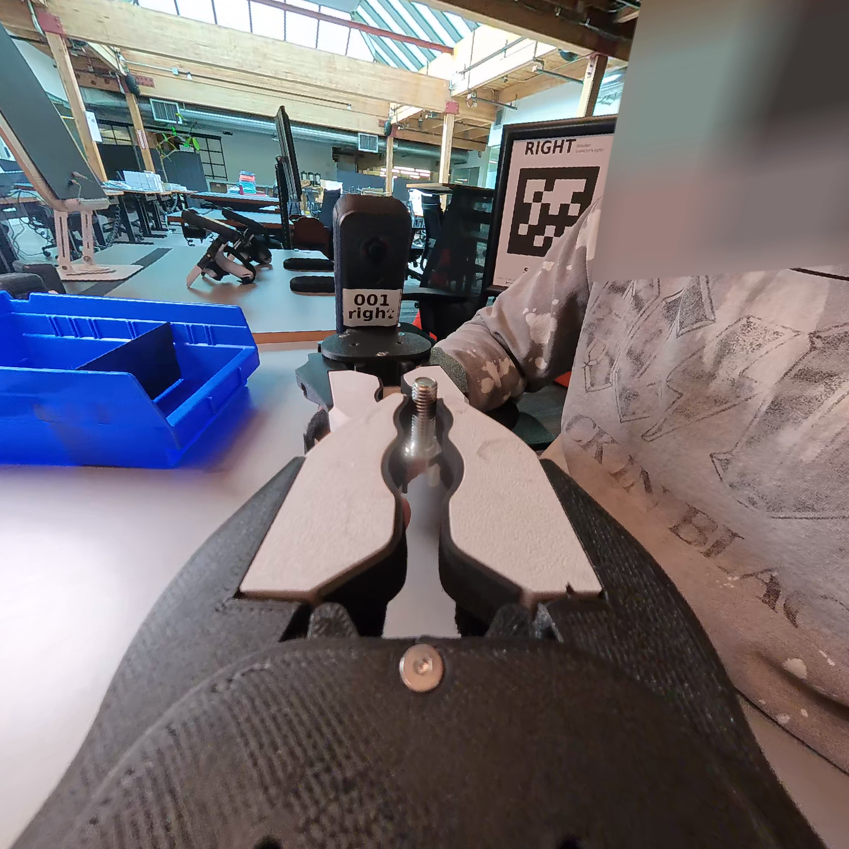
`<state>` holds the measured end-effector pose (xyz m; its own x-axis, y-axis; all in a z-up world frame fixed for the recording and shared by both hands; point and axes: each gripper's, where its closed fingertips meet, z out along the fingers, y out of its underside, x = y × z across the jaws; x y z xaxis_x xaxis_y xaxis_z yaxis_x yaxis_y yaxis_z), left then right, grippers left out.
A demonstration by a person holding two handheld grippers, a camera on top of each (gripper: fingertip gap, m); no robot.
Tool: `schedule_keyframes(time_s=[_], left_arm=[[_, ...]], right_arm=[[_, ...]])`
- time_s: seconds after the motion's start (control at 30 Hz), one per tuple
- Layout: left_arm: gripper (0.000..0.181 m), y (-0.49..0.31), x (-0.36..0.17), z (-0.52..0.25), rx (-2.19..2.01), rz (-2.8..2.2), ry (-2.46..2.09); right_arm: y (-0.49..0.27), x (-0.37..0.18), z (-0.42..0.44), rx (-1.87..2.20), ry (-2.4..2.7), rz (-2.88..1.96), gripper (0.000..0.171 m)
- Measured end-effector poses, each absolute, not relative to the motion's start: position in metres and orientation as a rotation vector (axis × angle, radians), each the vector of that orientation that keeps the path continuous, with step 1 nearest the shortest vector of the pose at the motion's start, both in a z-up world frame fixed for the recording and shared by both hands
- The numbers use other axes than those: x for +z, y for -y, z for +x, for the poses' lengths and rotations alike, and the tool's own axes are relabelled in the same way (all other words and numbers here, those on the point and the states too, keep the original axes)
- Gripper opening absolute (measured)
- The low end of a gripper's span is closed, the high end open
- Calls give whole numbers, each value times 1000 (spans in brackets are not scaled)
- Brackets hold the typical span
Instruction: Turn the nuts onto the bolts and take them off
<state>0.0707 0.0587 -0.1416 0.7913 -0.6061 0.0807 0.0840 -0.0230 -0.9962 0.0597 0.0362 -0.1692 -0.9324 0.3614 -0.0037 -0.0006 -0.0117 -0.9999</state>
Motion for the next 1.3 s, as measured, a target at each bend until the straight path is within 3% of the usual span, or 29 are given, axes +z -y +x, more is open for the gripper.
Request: schedule_keyframes(time_s=[0.33,0.43,0.63,0.83,1.0,1.3], left_arm=[[10,-63,-141,63,-539,-1528,-396],[18,-61,-132,48,-447,-1555,-341],[13,19,-96,-109,160,-1739,268],[24,161,-184,-240,436,-2032,1185],[30,193,-247,-261,563,-2070,1547],[26,224,-290,-271,724,-2107,1948]], right_arm=[[-42,-169,53,2011,1985,-421,18],[-49,-167,47,1998,1953,-466,18],[-78,-157,29,1952,1863,-563,18],[-78,-171,23,1972,1873,-622,18],[-77,-180,21,1990,1879,-685,18],[-88,-170,18,2015,1828,-728,18]])
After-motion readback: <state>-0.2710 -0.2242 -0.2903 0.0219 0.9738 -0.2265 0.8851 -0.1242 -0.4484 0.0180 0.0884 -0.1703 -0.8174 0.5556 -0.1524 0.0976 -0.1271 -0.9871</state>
